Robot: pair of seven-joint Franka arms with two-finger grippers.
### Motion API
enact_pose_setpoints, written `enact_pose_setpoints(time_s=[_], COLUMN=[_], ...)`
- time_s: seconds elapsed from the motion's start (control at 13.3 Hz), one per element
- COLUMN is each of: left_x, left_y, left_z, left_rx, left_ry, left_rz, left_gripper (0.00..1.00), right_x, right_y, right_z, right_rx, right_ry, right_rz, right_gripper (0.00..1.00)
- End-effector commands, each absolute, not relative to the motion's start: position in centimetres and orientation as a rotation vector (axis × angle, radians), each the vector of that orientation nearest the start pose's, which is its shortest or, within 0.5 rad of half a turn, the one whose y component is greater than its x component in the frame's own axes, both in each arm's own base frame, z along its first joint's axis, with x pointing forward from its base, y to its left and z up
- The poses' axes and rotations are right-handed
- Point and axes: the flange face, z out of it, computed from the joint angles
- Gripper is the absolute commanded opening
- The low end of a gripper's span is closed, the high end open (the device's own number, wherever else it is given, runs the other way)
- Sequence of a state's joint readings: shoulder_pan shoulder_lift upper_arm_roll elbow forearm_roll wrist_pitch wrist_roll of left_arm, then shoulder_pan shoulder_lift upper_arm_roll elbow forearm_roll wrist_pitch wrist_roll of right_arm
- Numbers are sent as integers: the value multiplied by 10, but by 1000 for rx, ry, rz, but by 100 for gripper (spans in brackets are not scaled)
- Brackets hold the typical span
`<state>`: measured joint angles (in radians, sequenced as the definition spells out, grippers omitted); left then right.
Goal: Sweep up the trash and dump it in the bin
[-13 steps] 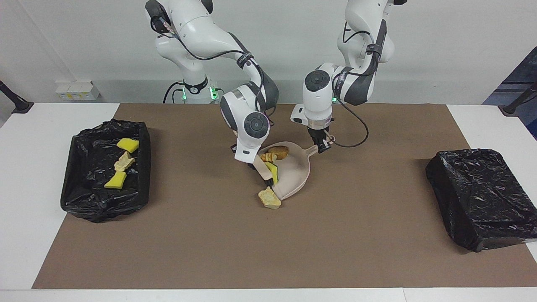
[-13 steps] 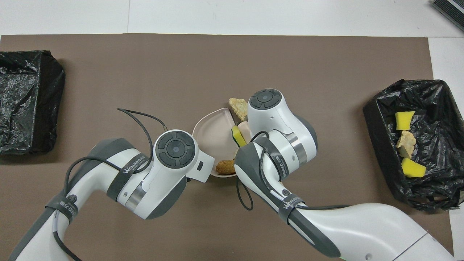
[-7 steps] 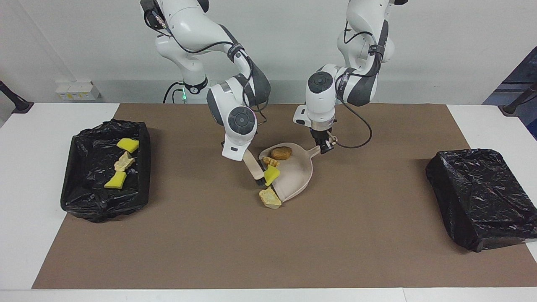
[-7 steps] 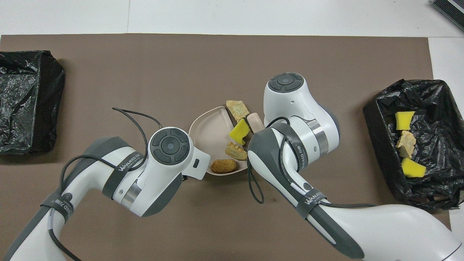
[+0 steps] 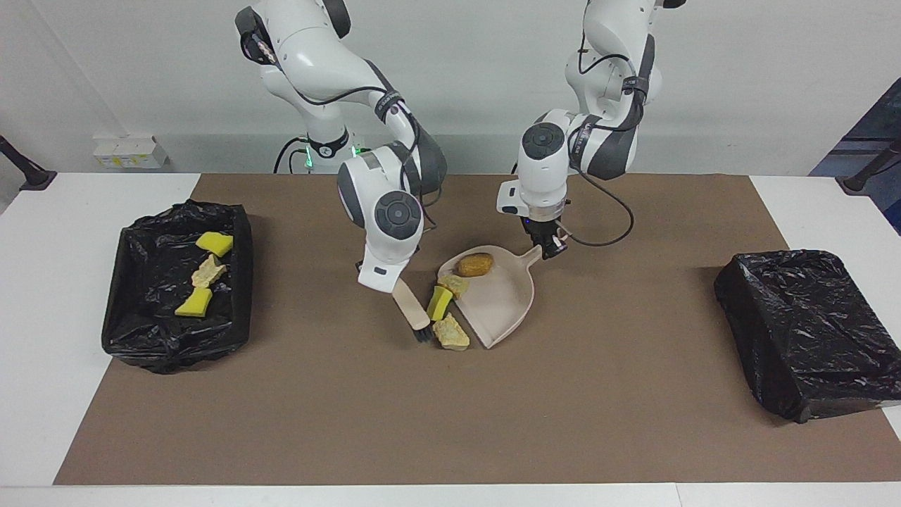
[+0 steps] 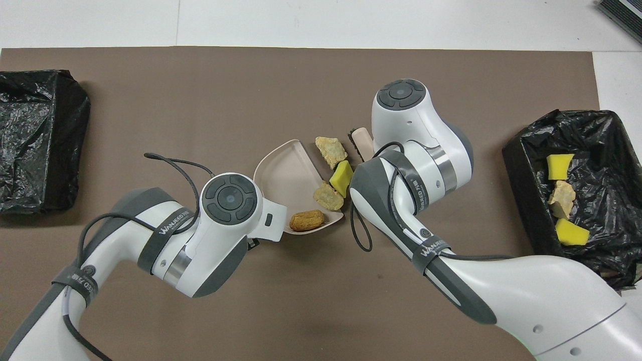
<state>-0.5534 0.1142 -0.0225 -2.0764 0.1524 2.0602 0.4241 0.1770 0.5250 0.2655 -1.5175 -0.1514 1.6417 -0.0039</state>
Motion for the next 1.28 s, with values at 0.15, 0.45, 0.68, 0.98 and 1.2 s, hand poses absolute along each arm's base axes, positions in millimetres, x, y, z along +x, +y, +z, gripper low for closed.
enact_pose_setpoints(time_s=[0.15,0.45,0.68,0.98,1.2], left_x=[463,459,458,464,470], left_y=[-282,-281,-279,-272,-263], left_z=[364,362,359,360,358], left_rx=[-2607,-2602,-2597,-2583,-2507], left_ry=[1480,1486,1497,1532,1674], left_rz=[208,218,224,214,224], left_gripper=[0,0,0,0,0], right_x=[620,574,537,525,537], right_y=[255,304,328,326,308], right_z=[324,321,342,374,372], right_rx=[-3072,-2968,-2869,-2814,-2827], right_ry=[-831,-990,-1135,-1161,-1110], right_rz=[572,660,750,780,768], right_gripper=[0,0,0,0,0])
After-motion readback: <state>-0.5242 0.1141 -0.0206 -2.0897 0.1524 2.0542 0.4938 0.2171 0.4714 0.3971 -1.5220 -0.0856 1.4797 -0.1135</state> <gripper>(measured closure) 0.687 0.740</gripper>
